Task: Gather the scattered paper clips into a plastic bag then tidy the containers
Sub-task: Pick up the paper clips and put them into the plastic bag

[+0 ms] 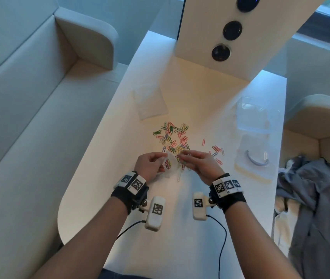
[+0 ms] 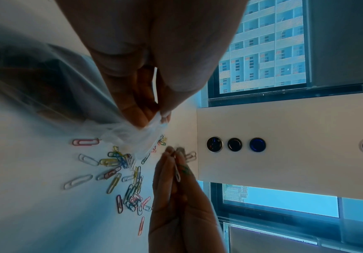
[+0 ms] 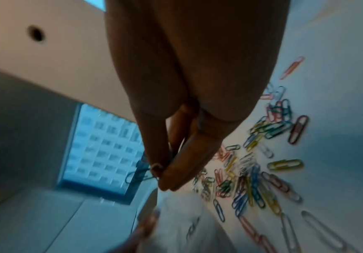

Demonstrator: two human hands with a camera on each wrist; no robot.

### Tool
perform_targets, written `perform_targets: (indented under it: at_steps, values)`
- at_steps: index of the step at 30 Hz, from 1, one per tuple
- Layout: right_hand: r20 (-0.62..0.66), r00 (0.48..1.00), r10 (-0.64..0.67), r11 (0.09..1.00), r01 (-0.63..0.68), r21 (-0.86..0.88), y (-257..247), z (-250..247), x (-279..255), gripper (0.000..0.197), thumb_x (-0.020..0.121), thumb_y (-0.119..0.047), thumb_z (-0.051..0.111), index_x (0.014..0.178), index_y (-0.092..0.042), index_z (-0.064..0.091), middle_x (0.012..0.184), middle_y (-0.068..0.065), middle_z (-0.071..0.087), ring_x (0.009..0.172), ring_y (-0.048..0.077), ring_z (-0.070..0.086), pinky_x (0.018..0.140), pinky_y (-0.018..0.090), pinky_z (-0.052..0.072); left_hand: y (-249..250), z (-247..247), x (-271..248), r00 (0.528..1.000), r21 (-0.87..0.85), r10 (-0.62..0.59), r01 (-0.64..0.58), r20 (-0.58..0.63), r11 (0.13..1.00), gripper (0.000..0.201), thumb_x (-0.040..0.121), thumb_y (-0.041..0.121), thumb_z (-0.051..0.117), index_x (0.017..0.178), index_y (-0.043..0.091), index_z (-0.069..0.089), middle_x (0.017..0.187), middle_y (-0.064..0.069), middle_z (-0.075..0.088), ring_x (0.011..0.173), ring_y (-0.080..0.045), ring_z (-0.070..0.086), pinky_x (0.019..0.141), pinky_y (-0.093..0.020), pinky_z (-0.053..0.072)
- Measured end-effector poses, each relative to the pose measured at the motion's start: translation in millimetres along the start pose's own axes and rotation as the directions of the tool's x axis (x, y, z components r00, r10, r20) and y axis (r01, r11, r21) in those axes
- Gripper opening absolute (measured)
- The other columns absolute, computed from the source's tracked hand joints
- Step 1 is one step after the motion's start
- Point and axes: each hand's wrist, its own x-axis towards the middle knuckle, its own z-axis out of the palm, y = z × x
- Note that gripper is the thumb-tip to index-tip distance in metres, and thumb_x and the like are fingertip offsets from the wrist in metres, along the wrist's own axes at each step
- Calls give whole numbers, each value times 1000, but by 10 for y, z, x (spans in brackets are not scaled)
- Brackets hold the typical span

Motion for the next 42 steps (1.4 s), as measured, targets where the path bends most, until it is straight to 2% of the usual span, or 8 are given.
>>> perform_targets:
  at_steps: [6,9,16,21,24,28,36,42]
  values:
    - [14,980,-199,609,135,-781,35,278,-30,19,85,-19,72,104,-17,76,88,-1,76,79,11,70,73,19,55,-12,52,-66,999,12,37,-37,19,999,18,93,14,61,104,14,75,79,-3,72,65,-14,66,72,-30,59]
    - [56,969,-241,495,172,-852,46,405,-54,28,87,-7,62,108,-20,74,92,-6,72,74,4,62,66,11,45,-22,55,-82,997,15,76,-77,16,997,18,92,12,62,105,12,75,88,-8,74,69,-17,69,74,-29,59]
    - [148,971,-190,69,164,-984,46,616,-108,27,88,-4,53,89,-16,77,89,1,72,78,17,62,86,29,53,-26,23,-119,986,107,167,-168,20,980,17,90,19,66,105,13,73,81,-6,74,65,-4,69,69,-14,55]
    - [98,923,-373,450,272,-851,-155,377,-124,26,83,0,60,83,-20,78,79,-4,75,64,15,70,66,27,60,-47,-9,-79,988,99,156,-155,-5,983,19,90,20,66,104,10,74,77,-5,74,69,-16,72,69,-19,56]
    - [-131,867,-481,414,93,-905,-207,-138,146,26,84,-11,63,105,-22,73,104,1,71,82,13,68,79,25,57,-26,-110,-82,993,75,115,-116,8,990,15,92,16,63,99,14,75,83,-3,74,72,-18,71,68,-24,57]
    - [-347,899,-269,255,-281,-925,-50,-822,433,63,86,-43,65,141,-18,46,140,18,39,125,38,45,107,43,39,-39,-247,-100,1000,-17,13,-13,-6,1000,17,96,14,56,91,18,72,95,-4,71,80,-21,70,64,-34,61]
    - [-186,920,-346,234,-107,-966,364,-719,336,95,60,-61,81,138,-17,49,132,7,40,118,28,43,106,41,42,-116,-433,-120,997,-35,72,-72,-11,997,17,97,14,54,91,18,70,103,-14,69,97,-31,68,79,-51,59]
    - [-166,868,-469,350,10,-937,580,-440,431,40,81,-25,76,117,-9,68,113,6,52,92,24,60,92,41,53,-162,-418,-126,999,-89,39,-38,14,995,16,96,11,54,101,7,69,100,-14,69,95,-31,69,73,-42,61]
